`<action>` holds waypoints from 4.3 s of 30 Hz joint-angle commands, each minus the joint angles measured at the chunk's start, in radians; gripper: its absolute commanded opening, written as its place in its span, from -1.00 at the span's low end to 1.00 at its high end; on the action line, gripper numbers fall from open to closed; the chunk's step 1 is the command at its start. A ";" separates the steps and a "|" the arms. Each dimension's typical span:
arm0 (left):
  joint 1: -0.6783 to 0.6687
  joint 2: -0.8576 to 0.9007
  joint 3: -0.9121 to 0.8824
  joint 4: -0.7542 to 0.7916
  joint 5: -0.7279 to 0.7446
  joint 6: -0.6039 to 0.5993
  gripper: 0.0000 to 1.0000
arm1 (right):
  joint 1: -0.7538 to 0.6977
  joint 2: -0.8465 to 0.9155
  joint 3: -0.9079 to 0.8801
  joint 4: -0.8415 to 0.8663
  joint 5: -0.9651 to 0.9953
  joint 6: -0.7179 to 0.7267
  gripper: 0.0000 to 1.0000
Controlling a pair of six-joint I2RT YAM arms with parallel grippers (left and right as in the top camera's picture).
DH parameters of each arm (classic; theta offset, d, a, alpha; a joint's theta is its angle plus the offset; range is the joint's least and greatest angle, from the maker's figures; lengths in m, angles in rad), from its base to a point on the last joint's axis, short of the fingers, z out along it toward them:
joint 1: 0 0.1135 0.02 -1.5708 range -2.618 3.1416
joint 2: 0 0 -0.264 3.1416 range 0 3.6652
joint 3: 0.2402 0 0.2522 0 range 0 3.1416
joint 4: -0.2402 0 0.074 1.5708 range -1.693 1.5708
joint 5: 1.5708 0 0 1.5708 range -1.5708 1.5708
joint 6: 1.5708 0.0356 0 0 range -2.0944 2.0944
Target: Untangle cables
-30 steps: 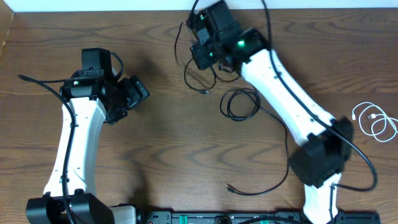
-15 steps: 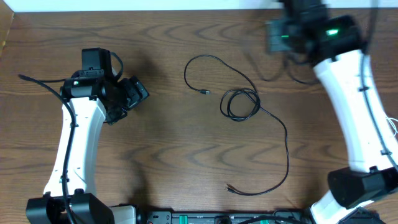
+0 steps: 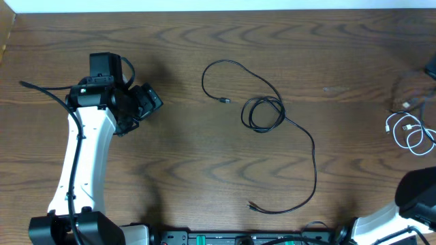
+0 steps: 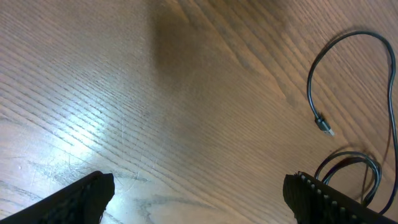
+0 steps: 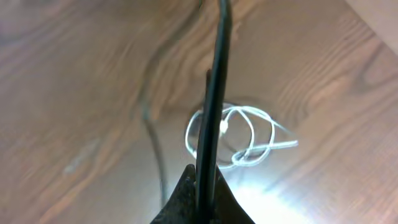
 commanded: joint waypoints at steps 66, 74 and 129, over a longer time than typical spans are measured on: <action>0.003 -0.020 0.010 -0.108 -0.186 0.095 0.84 | 0.851 0.023 -0.743 0.704 -0.317 -0.403 0.04; 0.003 -0.020 0.010 -0.109 -0.186 0.096 0.84 | 0.851 0.023 -0.878 0.859 -0.281 -0.390 -0.14; 0.003 -0.020 0.010 -0.103 -0.114 0.095 0.84 | 0.835 -0.185 -0.702 0.914 -0.506 -0.207 -0.98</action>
